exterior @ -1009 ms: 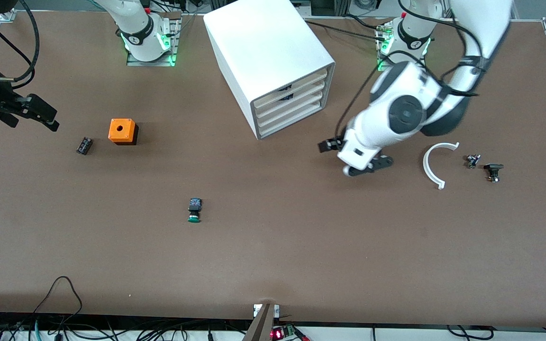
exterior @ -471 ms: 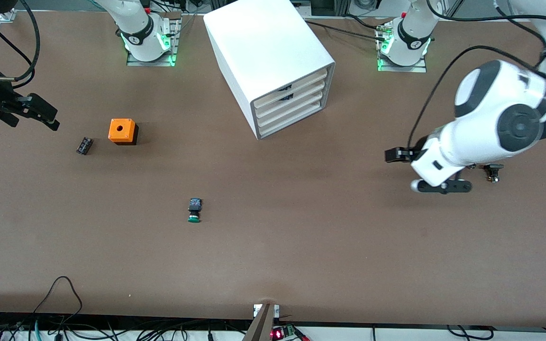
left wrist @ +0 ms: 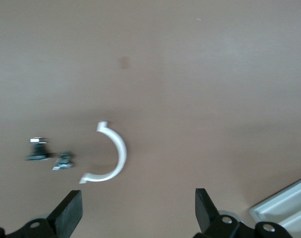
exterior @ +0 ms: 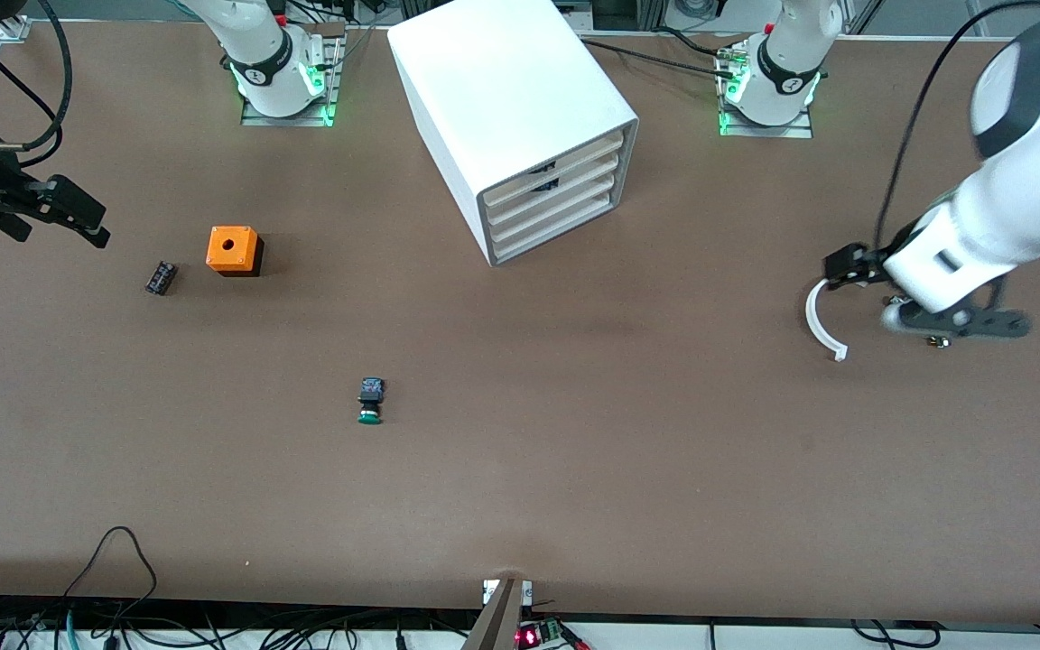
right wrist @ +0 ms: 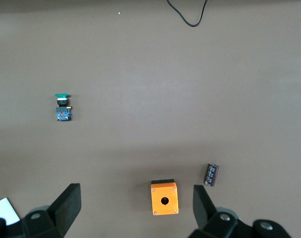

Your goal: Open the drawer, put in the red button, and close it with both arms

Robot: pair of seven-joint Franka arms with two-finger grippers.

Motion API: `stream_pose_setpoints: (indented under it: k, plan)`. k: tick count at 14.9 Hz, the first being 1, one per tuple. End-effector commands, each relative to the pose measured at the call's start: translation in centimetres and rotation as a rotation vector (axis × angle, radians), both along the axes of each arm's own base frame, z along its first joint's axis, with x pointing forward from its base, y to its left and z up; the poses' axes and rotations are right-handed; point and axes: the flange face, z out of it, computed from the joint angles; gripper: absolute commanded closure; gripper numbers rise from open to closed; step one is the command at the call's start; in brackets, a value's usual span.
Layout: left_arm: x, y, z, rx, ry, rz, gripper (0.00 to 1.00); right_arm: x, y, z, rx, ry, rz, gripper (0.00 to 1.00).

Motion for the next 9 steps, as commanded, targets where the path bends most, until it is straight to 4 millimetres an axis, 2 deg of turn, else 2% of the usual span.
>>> stream_pose_setpoints:
  k: [1,2,4,9]
  plan:
    - [-1.4,5.3,-0.7,0.015,0.013,-0.03,0.0,-0.2,0.3,0.7,-0.011,-0.002,0.019,0.0]
    - [-1.6,5.6,-0.8,0.024,-0.001,-0.02,0.0,-0.2,0.3,0.7,-0.01,-0.002,0.017,0.0]
    - [-1.7,6.2,0.6,0.015,-0.082,-0.008,0.0,-0.1,0.5,0.7,-0.012,-0.004,0.02,0.0]
    - [-6.7,6.2,1.4,-0.017,-0.091,0.021,0.0,-0.1,0.4,0.7,-0.012,-0.003,0.02,0.0]
